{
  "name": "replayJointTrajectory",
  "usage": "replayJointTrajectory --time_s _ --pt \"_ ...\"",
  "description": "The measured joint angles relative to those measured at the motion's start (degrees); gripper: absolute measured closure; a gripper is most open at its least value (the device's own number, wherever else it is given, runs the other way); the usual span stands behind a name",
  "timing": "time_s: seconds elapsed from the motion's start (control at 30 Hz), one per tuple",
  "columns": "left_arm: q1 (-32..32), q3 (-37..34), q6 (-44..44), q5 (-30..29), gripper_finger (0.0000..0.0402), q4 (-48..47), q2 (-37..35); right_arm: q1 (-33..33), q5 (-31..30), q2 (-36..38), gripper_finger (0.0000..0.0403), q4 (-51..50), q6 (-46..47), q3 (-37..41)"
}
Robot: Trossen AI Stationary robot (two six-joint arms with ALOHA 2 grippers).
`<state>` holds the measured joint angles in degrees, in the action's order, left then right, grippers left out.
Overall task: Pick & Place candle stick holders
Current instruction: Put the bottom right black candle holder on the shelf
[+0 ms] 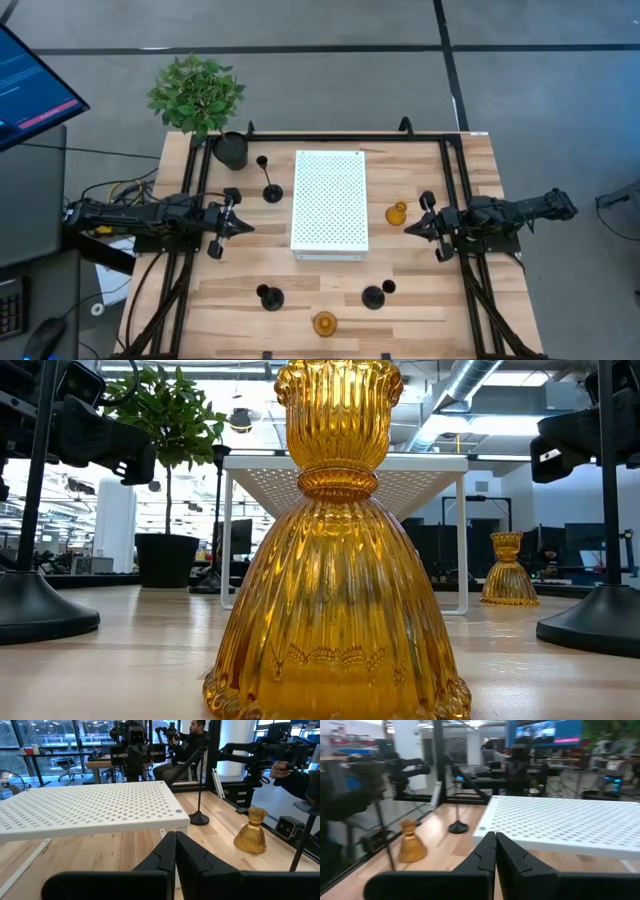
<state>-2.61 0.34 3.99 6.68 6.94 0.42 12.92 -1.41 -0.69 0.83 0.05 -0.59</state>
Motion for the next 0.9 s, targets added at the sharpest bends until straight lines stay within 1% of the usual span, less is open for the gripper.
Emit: replayJointTrajectory --time_s 0.13,0.3,0.4,0.53,0.67,0.77,0.9 --pt "0.0 0.0 0.0 0.0 0.0394 0.0 0.0 1.2 4.3 0.0 0.0403 0.0 1.2 0.0" --pt "0.0 0.0 0.0 0.0 0.0394 0.0 0.0 3.5 4.6 -0.1 0.0403 -0.1 5.0 0.0" --pt "0.0 0.0 0.0 0.0 0.0394 0.0 0.0 4.9 4.1 -1.0 0.0403 -0.2 5.0 0.0" --pt "0.0 0.0 0.0 0.0 0.0394 0.1 0.0 6.1 1.4 -3.3 0.0403 0.1 7.7 0.0" --pt "0.0 0.0 0.0 0.0 0.0394 0.4 0.0 6.8 -0.3 -8.2 0.0402 3.4 9.8 0.0" --pt "0.0 0.0 0.0 0.0 0.0394 0.4 0.0 7.5 -0.4 -12.7 0.0385 8.2 11.6 0.0" --pt "0.0 0.0 0.0 0.0 0.0394 0.4 0.0 9.1 -0.1 -19.3 0.0334 13.5 12.1 0.0"
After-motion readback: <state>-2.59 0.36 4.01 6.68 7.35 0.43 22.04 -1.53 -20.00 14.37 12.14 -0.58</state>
